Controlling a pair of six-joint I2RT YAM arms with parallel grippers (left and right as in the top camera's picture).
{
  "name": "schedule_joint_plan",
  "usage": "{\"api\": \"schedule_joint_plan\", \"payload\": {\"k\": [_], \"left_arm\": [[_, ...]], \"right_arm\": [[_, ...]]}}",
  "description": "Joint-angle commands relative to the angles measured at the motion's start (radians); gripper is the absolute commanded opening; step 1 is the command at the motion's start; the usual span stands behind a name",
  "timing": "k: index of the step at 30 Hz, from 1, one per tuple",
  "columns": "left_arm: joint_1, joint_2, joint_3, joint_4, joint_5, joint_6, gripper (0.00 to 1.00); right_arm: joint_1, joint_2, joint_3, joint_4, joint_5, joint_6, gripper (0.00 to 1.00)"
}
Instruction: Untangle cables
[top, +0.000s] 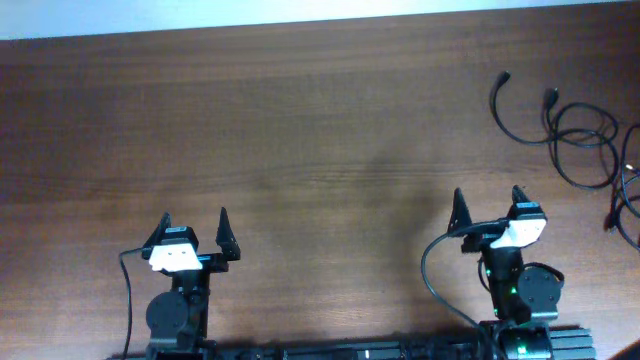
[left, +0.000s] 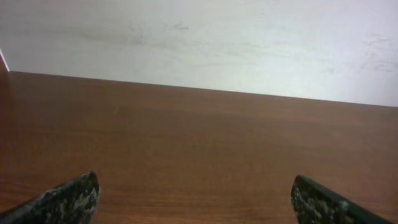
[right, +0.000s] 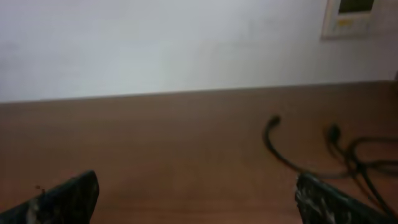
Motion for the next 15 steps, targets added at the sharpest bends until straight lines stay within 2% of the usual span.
{"api": "schedule_joint_plan", "payload": {"k": [1, 4, 15], "left_arm": [[0.006, -0.006, -0.002, -0.005, 0.000, 0.016, 0.99], [0.006, -0.006, -0.002, -0.005, 0.000, 0.016, 0.99], [0.006, -0.006, -0.002, -0.005, 0.000, 0.016, 0.98]], "right_arm": [[-0.007, -0.033, -0.005, -0.051, 0.011, -0.021, 0.99], [-0.007, -0.034, -0.005, -0.052, 0.018, -0.072, 0.99], [-0.007, -0.033, -0.005, -0.051, 0.020, -0.071, 0.99]]}}
